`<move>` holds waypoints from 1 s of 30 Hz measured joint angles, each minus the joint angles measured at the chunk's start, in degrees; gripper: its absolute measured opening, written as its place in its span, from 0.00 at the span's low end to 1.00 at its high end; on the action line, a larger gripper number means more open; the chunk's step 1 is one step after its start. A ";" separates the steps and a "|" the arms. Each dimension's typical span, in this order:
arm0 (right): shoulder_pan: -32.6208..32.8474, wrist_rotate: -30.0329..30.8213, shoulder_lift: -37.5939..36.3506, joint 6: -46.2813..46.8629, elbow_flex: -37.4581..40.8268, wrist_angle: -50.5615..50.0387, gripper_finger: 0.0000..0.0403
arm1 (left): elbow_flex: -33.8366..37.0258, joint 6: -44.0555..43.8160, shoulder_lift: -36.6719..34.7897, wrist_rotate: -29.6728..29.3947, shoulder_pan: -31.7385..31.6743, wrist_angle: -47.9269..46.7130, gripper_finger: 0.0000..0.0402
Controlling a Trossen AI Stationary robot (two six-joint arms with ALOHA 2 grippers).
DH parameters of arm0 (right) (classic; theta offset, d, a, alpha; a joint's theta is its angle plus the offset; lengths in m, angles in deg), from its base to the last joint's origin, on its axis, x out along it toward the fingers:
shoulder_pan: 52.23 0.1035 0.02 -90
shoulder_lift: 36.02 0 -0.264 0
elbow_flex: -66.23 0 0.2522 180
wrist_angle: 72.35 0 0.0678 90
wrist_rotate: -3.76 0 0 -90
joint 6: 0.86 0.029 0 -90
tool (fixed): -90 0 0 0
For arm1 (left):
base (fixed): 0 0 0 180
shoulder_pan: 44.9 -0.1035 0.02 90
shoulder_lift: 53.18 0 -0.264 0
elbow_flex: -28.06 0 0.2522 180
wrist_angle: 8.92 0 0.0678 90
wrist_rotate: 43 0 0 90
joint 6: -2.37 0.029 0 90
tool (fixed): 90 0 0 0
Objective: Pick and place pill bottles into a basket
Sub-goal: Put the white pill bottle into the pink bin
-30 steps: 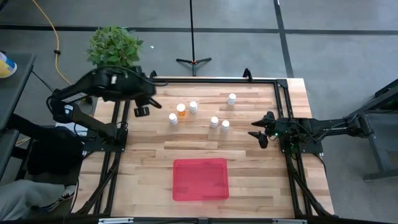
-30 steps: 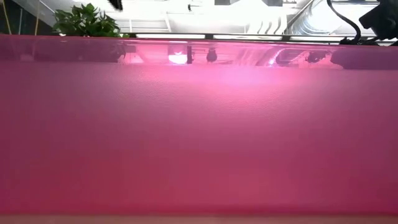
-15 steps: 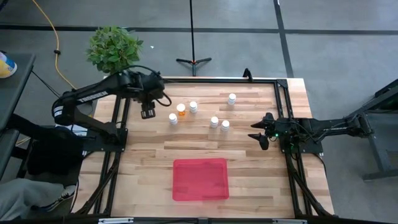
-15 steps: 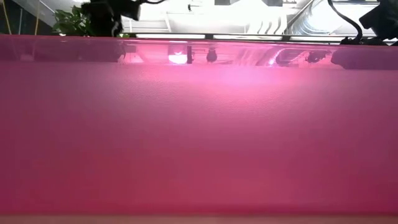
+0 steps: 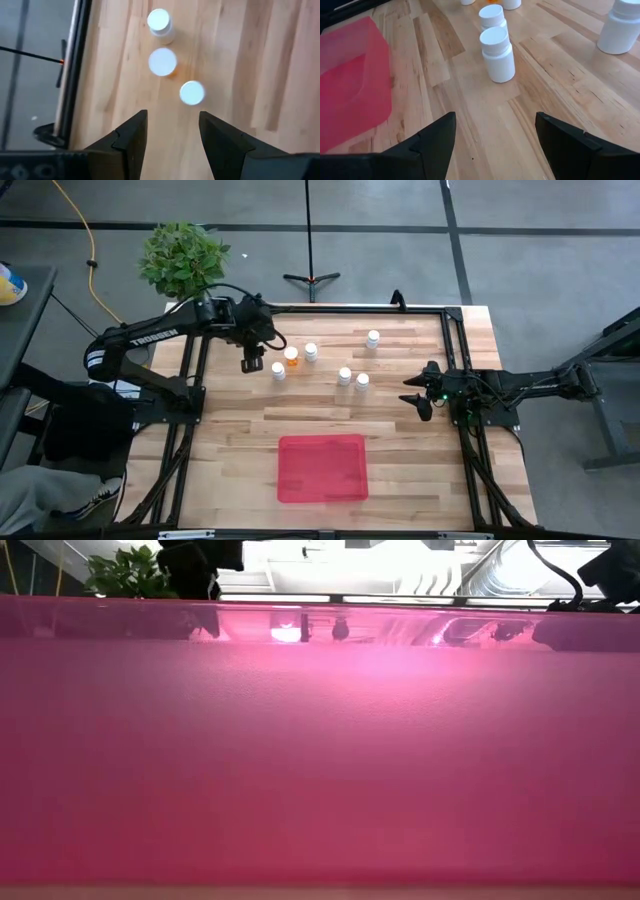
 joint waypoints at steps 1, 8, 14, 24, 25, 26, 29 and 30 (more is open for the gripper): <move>0.00 0.02 0.00 0.00 0.00 0.00 0.65 | -0.01 -0.74 0.38 0.33 0.00 0.26 0.53; 0.00 0.00 0.01 0.00 0.00 -0.18 0.65 | 0.01 -2.06 4.51 3.91 0.02 0.31 0.59; 0.00 -0.02 0.00 0.00 0.00 -0.26 0.65 | 0.01 -3.93 8.81 3.34 0.02 0.50 0.82; 0.00 -1.65 0.00 -0.02 0.00 -0.47 0.65 | 0.01 -5.14 15.19 5.02 0.02 0.68 0.95; 0.00 -1.84 0.01 -0.02 0.00 -0.57 0.65 | 0.01 -5.30 15.75 5.76 0.02 0.76 0.94; 0.00 -2.09 0.01 -0.02 0.00 -0.68 0.65 | 0.01 -5.32 16.25 6.45 0.02 0.99 0.93; 0.00 -2.17 0.00 -0.02 0.00 -0.79 0.65 | 0.01 -5.38 17.39 8.17 -0.17 2.00 0.91; 0.00 -2.19 0.02 -0.02 0.00 -0.79 0.65 | 0.01 -5.44 17.67 9.12 -0.52 2.57 0.91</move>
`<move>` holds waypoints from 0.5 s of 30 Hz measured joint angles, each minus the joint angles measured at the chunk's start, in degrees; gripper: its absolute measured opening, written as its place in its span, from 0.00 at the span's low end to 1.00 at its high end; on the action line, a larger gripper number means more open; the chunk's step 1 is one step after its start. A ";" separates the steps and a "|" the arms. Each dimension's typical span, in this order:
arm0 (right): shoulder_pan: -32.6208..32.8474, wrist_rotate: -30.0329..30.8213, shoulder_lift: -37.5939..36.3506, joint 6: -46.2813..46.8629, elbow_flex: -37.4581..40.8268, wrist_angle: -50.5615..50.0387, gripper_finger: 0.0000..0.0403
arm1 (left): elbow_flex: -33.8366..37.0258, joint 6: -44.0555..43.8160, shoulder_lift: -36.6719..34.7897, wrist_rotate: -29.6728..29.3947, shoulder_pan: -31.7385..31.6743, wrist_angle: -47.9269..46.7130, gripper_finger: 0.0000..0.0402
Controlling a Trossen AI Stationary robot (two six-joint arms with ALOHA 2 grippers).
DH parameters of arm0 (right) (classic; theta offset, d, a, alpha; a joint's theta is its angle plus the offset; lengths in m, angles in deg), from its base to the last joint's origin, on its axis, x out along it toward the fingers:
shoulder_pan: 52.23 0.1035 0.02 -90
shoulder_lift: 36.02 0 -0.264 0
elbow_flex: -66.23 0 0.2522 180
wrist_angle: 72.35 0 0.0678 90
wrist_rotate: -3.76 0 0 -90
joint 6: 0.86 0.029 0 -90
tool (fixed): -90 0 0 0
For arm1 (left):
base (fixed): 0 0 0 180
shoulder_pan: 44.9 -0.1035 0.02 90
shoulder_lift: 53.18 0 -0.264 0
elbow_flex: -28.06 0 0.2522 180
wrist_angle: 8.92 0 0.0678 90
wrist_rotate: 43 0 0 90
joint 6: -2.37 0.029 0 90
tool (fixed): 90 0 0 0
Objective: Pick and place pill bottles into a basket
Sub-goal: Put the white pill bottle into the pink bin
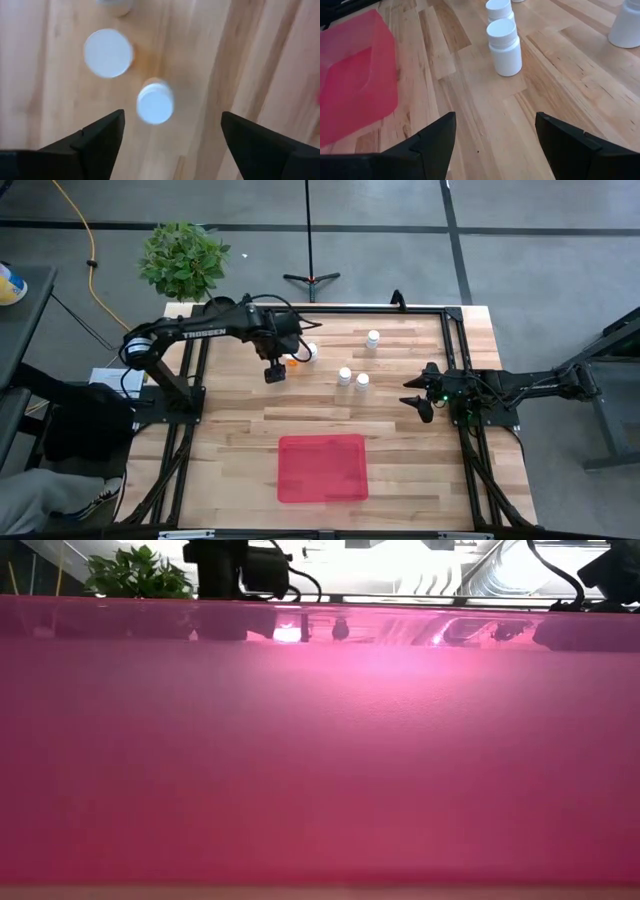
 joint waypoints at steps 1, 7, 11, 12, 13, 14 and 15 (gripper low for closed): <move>0.00 0.00 0.00 0.00 0.00 -0.04 0.65 | 0.30 -0.40 0.08 1.16 -0.44 0.97 0.91; 0.00 -0.98 -0.02 0.00 0.00 -0.33 0.65 | 7.12 -2.54 -1.23 6.40 -5.35 3.68 0.92; 0.00 -1.22 0.00 0.00 0.00 -0.32 0.65 | 10.41 -2.82 -1.62 8.03 -7.46 6.09 0.92; -0.01 -1.22 0.00 0.00 0.00 -0.31 0.65 | 10.85 -3.04 -1.62 8.93 -7.61 7.29 0.93; -0.01 -1.25 -0.01 0.00 0.00 -0.31 0.65 | 11.26 -3.53 -1.68 9.96 -7.83 8.83 0.93; -0.01 -1.25 -0.01 0.00 0.00 -0.31 0.65 | 11.61 -3.81 -1.69 10.67 -7.77 10.04 0.93; 0.00 -1.25 0.00 0.00 0.00 -0.31 0.65 | 11.98 -3.88 -1.69 10.86 -7.72 10.92 0.93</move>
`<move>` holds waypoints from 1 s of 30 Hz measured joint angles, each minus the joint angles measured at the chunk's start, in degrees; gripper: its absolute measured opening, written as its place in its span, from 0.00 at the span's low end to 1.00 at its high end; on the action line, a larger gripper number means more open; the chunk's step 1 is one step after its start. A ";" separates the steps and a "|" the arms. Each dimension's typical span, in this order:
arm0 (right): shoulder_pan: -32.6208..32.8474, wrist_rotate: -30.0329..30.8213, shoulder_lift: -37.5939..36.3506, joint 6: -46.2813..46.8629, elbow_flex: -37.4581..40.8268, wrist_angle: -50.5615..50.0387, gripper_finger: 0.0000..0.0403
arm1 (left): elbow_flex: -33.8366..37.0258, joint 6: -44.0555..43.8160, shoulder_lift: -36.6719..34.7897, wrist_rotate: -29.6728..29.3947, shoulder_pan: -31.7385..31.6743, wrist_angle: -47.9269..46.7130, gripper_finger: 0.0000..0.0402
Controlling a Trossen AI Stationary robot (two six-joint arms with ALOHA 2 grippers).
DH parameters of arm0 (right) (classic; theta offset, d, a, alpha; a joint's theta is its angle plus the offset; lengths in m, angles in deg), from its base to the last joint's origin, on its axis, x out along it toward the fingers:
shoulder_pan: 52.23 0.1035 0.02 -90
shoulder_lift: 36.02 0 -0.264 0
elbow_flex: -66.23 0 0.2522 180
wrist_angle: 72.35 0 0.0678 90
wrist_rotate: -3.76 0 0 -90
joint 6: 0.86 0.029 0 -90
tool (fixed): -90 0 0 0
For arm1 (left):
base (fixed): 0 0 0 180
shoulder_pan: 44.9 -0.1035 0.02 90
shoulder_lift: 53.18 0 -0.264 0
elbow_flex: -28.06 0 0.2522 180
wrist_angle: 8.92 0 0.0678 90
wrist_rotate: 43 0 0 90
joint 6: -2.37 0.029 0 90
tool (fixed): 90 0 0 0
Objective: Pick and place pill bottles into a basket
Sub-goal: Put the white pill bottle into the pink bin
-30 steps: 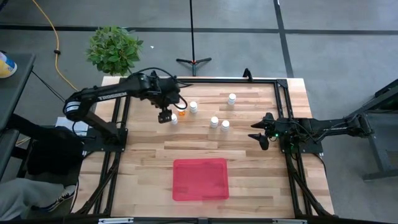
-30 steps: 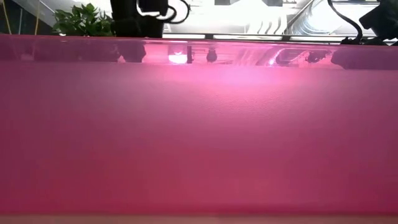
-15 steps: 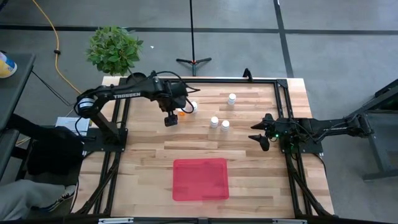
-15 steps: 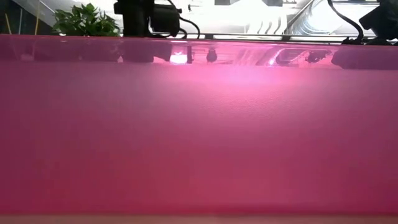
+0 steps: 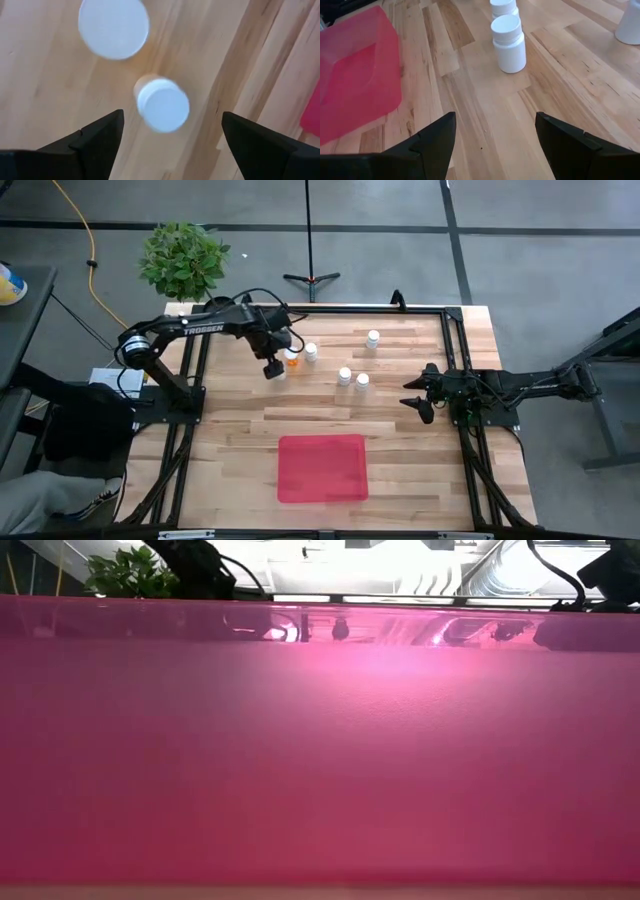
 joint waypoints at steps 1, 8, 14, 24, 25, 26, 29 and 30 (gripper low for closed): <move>0.00 0.00 -0.01 0.00 0.00 0.00 0.65 | 0.28 0.00 0.00 0.03 0.03 0.49 0.93; -0.01 0.02 -0.01 0.00 0.00 0.00 0.65 | 2.10 -0.38 0.00 -1.89 0.03 1.97 0.93; 0.00 0.94 0.00 0.01 0.00 0.00 0.65 | 4.09 -2.10 0.00 -2.55 0.03 5.08 0.93; -0.01 1.11 0.00 0.02 0.00 0.02 0.65 | 6.21 -3.89 0.00 -2.68 0.05 8.04 0.93; 0.00 1.10 0.00 0.02 0.00 0.02 0.65 | 6.48 -4.22 0.00 -2.64 0.05 8.77 0.93; 0.00 1.11 0.00 0.02 0.00 0.02 0.65 | 6.76 -4.53 0.00 -2.47 0.05 9.29 0.93; -0.02 1.11 0.00 0.02 0.00 0.02 0.65 | 7.51 -5.41 0.00 -1.70 0.10 10.53 0.93; 0.00 1.09 0.00 0.02 0.00 0.02 0.65 | 7.69 -5.67 0.00 -1.68 0.20 10.77 0.93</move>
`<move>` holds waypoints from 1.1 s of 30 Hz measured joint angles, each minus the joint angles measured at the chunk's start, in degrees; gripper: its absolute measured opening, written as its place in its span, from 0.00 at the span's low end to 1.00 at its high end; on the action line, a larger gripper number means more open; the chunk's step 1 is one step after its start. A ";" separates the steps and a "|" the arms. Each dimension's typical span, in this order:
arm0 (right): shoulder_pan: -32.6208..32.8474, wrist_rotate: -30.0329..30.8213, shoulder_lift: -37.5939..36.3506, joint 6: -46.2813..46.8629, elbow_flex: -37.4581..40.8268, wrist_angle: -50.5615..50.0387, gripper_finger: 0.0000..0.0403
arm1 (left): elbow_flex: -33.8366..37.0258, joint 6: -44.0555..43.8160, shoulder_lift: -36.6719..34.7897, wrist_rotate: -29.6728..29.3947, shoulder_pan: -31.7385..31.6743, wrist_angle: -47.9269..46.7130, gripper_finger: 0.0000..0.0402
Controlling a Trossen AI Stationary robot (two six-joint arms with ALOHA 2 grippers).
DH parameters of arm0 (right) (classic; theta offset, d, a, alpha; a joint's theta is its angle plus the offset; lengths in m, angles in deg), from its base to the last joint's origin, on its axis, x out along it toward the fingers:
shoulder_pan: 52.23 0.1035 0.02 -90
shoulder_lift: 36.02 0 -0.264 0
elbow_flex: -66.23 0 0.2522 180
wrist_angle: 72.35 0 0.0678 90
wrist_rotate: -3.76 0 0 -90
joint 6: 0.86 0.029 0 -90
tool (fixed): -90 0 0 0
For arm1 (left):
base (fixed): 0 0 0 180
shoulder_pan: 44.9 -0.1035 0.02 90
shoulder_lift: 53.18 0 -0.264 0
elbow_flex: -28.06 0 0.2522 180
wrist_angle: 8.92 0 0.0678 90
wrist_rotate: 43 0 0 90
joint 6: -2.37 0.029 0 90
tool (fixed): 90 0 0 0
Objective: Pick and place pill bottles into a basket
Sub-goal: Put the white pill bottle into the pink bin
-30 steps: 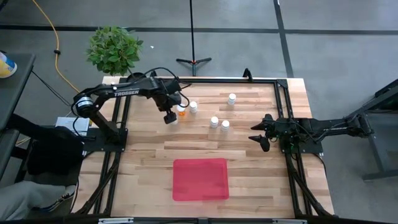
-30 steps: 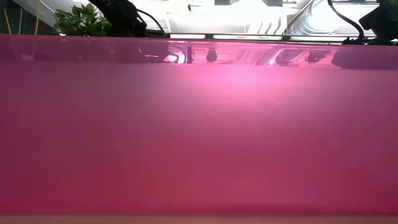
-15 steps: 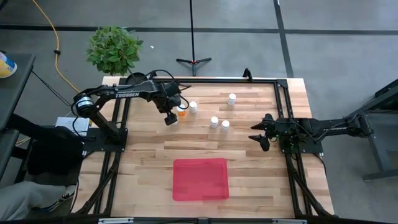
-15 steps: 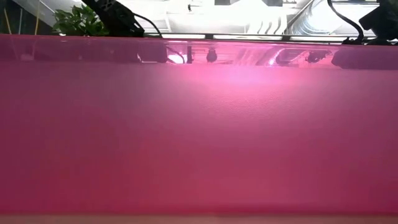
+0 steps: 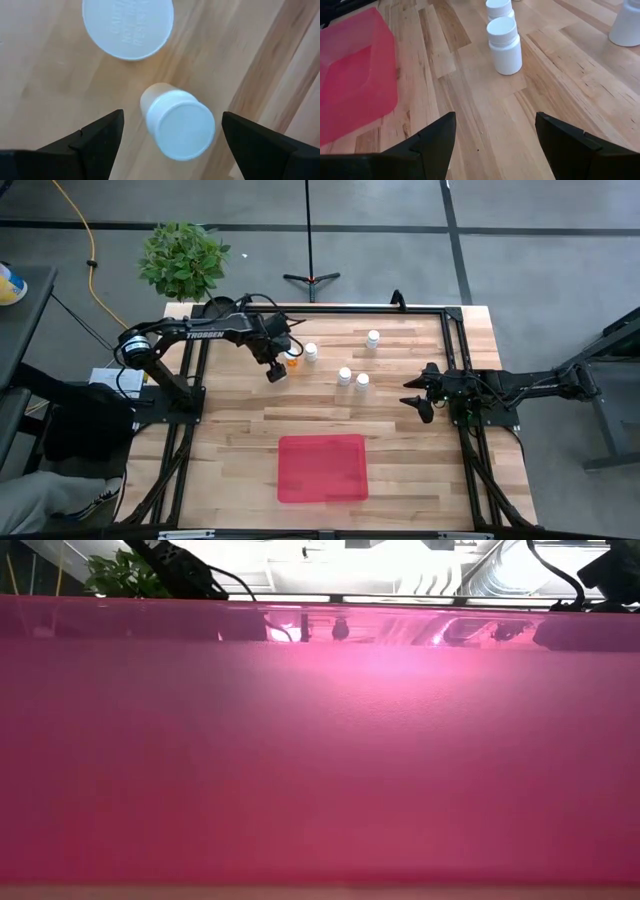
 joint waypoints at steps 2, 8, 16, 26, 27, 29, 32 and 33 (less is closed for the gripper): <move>0.00 0.02 0.00 0.00 0.00 0.00 0.65 | 0.39 -0.25 0.00 0.02 0.32 -0.02 0.93; 0.00 0.02 -0.02 0.00 0.00 0.00 0.65 | 1.23 -0.94 0.00 0.78 1.41 1.10 0.93; 0.00 0.00 -0.02 0.00 0.00 0.00 0.65 | 1.25 -2.08 0.00 1.41 1.45 2.68 0.85; -0.01 -0.22 -0.01 0.39 0.00 0.00 0.65 | 1.25 -2.08 0.00 2.11 1.44 2.45 0.60; 0.00 -0.22 -0.01 0.39 0.00 0.00 0.65 | 1.25 -2.10 0.00 2.11 1.44 2.46 0.58; 0.00 -0.22 -0.02 0.42 0.00 0.00 0.65 | 1.25 -2.45 -0.01 2.35 1.44 2.58 0.55; -0.02 -0.22 -0.02 0.42 0.00 0.00 0.65 | 1.21 -2.92 -0.11 2.97 1.44 2.70 0.51; -0.02 -0.22 -0.02 0.42 0.00 0.00 0.65 | 1.21 -2.94 -0.12 3.31 1.44 2.77 0.51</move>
